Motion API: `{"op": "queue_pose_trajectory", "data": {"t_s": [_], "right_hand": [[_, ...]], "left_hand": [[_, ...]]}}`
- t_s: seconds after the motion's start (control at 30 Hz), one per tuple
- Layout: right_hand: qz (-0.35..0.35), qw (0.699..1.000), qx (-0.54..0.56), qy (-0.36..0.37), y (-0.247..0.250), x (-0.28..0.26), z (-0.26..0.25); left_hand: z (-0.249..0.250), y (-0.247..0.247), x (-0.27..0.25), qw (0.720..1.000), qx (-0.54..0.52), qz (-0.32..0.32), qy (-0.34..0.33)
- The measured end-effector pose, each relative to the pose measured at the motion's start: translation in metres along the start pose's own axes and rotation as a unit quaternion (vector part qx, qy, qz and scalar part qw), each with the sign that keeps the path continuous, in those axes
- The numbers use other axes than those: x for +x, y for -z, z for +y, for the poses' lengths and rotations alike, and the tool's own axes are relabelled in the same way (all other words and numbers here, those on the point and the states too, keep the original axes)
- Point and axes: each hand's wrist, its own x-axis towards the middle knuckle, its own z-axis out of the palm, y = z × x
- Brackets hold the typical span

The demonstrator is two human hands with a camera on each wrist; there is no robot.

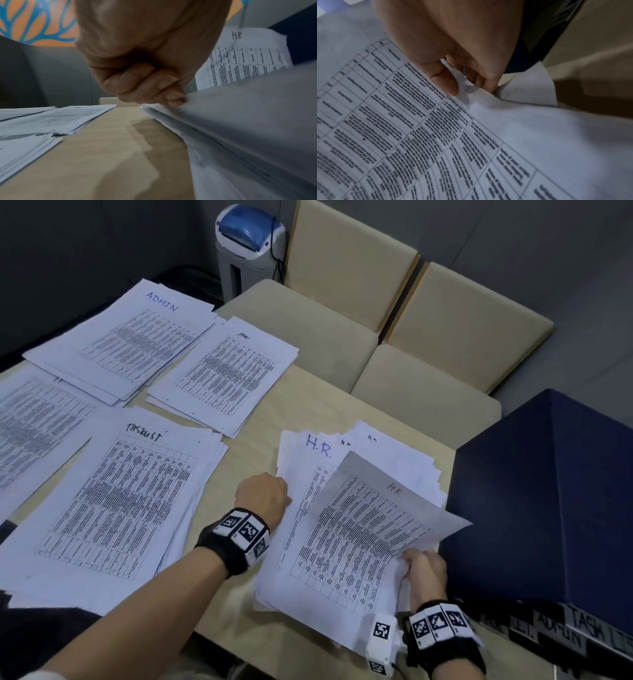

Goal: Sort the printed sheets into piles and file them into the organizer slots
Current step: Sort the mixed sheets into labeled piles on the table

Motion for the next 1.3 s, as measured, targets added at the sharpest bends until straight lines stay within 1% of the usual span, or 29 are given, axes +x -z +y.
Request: {"op": "queue_pose_trajectory", "data": {"t_s": [0.1,0.27,0.4,0.5,0.63,0.7,0.73,0.8,0.87,0.93,0.97,1.0,1.03,1.07,1.1,1.13,1.17,1.2,1.23,1.27,1.3], "right_hand": [[-0.008,1.0,-0.012,0.018,-0.003,-0.004,-0.006],[-0.026,0.999,-0.003,0.047,-0.004,-0.013,-0.019],[-0.029,0.999,0.015,0.042,-0.005,-0.011,-0.018],[-0.039,0.998,0.038,0.026,-0.004,-0.012,-0.017],[-0.048,0.997,0.067,0.007,-0.004,-0.009,-0.017],[-0.05,0.995,0.084,-0.015,-0.004,-0.005,-0.013],[-0.055,0.994,0.096,-0.026,-0.004,-0.001,-0.01],[-0.07,0.989,0.123,-0.044,-0.004,0.0,-0.009],[-0.093,0.986,0.135,-0.042,-0.004,0.001,-0.007],[-0.109,0.983,0.143,-0.032,-0.006,-0.003,-0.008],[-0.107,0.984,0.142,-0.025,-0.007,-0.002,-0.005],[-0.105,0.984,0.139,-0.028,-0.006,-0.002,-0.004],[-0.098,0.985,0.138,-0.033,-0.006,0.001,-0.003],[-0.085,0.986,0.137,-0.032,-0.006,0.003,-0.002],[-0.071,0.988,0.135,-0.03,-0.007,0.005,-0.002],[-0.053,0.99,0.13,-0.021,-0.007,0.009,0.001],[-0.046,0.99,0.133,-0.014,-0.008,0.01,0.0],[-0.046,0.989,0.142,-0.009,-0.009,0.01,0.001],[-0.053,0.988,0.143,-0.007,-0.01,0.011,0.002],[-0.06,0.989,0.138,-0.012,-0.01,0.01,0.003],[-0.064,0.989,0.131,-0.024,-0.011,0.011,0.003]], "left_hand": [[-0.002,-0.004,-0.002,0.999,0.023,-0.01,-0.026],[-0.004,-0.003,-0.005,0.997,0.022,-0.052,-0.061],[-0.005,0.0,-0.008,0.996,0.063,-0.021,-0.065],[-0.003,0.001,-0.006,0.993,0.074,0.008,-0.087],[0.0,0.006,-0.004,0.994,0.016,0.054,-0.093],[0.002,0.009,-0.004,0.991,-0.061,0.075,-0.091],[0.003,0.007,-0.003,0.985,-0.123,0.08,-0.087],[0.003,0.002,-0.001,0.959,-0.261,0.075,-0.078],[0.001,-0.003,-0.001,0.912,-0.402,0.061,-0.062],[0.001,-0.005,-0.005,0.855,-0.515,0.006,-0.067],[0.002,-0.005,-0.007,0.832,-0.549,-0.028,-0.076],[0.003,-0.007,-0.007,0.82,-0.564,-0.055,-0.08],[0.004,-0.009,-0.007,0.826,-0.556,-0.06,-0.069],[0.004,-0.013,-0.005,0.851,-0.522,-0.035,-0.039],[0.003,-0.018,-0.001,0.884,-0.467,0.011,0.0],[0.001,-0.023,0.002,0.908,-0.414,0.045,0.039],[0.0,-0.027,0.005,0.925,-0.371,0.054,0.065],[-0.001,-0.032,0.008,0.935,-0.342,0.038,0.08],[-0.001,-0.035,0.011,0.941,-0.327,0.008,0.085],[-0.001,-0.035,0.013,0.942,-0.322,-0.016,0.088],[0.0,-0.037,0.014,0.943,-0.319,-0.024,0.088]]}}
